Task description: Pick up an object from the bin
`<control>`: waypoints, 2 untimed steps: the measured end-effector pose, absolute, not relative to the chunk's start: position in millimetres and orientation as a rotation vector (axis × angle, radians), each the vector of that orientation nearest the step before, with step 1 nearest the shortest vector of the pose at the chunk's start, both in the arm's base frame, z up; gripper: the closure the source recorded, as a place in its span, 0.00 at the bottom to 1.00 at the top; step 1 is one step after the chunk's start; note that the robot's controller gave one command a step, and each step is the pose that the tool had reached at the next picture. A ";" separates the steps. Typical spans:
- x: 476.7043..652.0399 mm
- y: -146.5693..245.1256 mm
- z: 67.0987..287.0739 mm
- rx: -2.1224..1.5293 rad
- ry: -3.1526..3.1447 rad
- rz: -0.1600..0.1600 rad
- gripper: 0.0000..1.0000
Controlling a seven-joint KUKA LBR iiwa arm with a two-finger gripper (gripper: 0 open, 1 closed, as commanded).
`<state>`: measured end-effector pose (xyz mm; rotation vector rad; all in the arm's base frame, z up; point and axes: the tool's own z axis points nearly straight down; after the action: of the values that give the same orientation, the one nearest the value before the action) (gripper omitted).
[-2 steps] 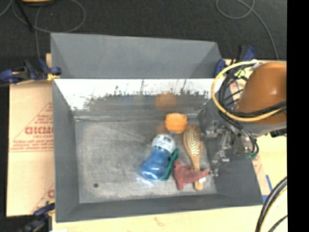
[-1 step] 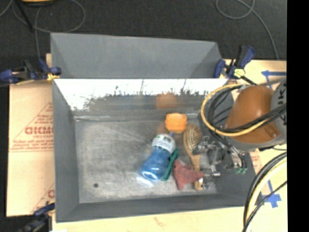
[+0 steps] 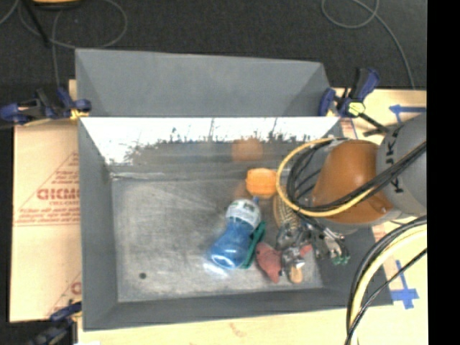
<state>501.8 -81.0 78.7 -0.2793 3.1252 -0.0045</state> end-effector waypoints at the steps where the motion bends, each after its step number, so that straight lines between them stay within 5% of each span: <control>1: 501.8 -81.0 78.7 -0.279 3.125 -0.005 1.00; 2: 499.4 -90.9 84.2 -0.479 3.102 -0.001 1.00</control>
Offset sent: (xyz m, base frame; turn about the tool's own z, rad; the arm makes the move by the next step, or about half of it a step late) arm -0.0073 -0.0383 0.0187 -0.3659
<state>499.4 -90.9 84.2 -0.4792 3.1023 -0.0006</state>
